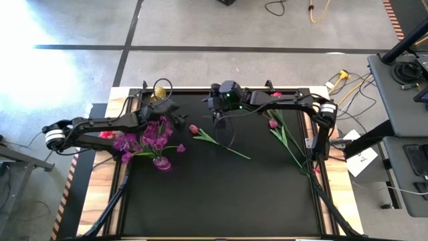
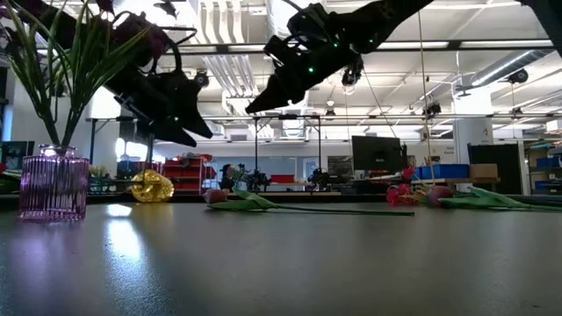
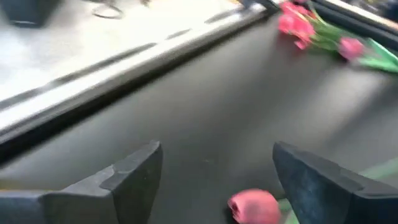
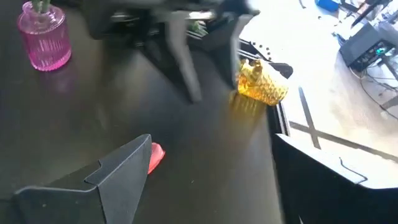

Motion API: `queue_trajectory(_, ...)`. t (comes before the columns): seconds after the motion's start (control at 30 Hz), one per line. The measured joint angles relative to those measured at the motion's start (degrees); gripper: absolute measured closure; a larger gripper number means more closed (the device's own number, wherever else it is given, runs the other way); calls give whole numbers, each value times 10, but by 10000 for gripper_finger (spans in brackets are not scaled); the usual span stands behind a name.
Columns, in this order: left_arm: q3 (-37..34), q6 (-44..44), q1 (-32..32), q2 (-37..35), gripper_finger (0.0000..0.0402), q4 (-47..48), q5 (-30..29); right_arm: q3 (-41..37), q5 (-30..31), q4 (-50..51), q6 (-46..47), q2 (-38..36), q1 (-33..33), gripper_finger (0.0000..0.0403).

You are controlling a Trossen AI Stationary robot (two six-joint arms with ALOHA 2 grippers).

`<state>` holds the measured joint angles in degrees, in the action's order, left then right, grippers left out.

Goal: Sort flowers into vase by color
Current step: Adjust the yellow vase on the table

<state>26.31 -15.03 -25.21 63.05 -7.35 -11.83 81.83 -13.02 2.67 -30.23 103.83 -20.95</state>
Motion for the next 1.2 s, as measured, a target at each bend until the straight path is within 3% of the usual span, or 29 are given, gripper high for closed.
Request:
queue_trajectory(0.1, -5, 26, 3, 0, 134, 6, 40, 24, 0, 26, 8, 7, -5, 76)
queue_trajectory(0.27, -6, 128, 18, 3, 181, 30, 45, 49, -5, 92, 80, 10, -8, 77)
queue_trajectory(0.47, -4, 361, 34, 24, 229, 54, -22, 63, -4, 171, 115, 7, -7, 77)
queue_trajectory(0.73, 23, 528, 34, 99, 254, 48, -131, 89, 41, 252, 102, 6, -7, 77)
queue_trajectory(0.83, 38, 556, 35, 135, 286, 54, -132, 90, 41, 255, 113, 5, -7, 77)
queue_trajectory(1.03, 88, 555, 37, 180, 387, 102, -175, 90, 48, 262, 147, 5, -3, 77)
queue_trajectory(1.2, 138, 499, 38, 187, 380, 125, -193, 90, 88, 275, 153, 5, 2, 75)
